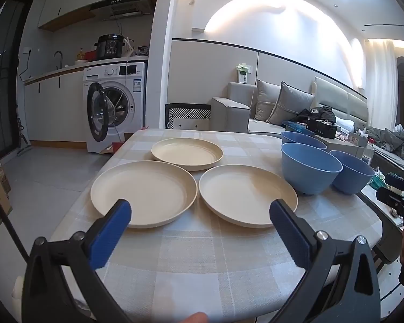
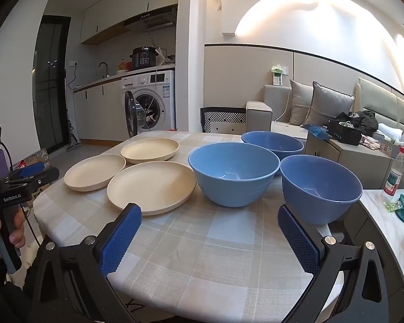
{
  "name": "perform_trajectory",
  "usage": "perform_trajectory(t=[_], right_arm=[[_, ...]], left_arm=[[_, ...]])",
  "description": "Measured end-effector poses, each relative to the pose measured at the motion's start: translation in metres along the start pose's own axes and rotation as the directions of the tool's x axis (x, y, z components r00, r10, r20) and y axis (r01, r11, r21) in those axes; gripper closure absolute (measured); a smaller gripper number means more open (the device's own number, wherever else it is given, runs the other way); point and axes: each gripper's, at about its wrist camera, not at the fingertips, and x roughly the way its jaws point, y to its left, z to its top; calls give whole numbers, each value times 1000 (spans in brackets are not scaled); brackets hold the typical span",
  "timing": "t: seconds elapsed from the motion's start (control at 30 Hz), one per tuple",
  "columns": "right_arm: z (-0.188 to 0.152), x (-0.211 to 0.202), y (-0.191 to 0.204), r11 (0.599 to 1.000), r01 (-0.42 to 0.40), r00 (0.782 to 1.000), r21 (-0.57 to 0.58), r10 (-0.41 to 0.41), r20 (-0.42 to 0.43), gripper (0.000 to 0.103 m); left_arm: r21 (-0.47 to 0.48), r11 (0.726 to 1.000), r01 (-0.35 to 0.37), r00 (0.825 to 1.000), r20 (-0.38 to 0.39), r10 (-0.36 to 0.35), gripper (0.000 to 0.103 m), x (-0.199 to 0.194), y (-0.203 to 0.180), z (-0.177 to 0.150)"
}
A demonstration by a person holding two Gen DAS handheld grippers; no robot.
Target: Organize plates and bowls
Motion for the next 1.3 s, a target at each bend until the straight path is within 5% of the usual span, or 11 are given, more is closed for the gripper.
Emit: perform_trajectory(t=[1.3], right_arm=[[0, 1, -3, 1000, -2, 1000, 8, 2, 1, 0]], left_arm=[[10, 1000, -11, 1000, 21, 11, 0, -6, 0, 5]])
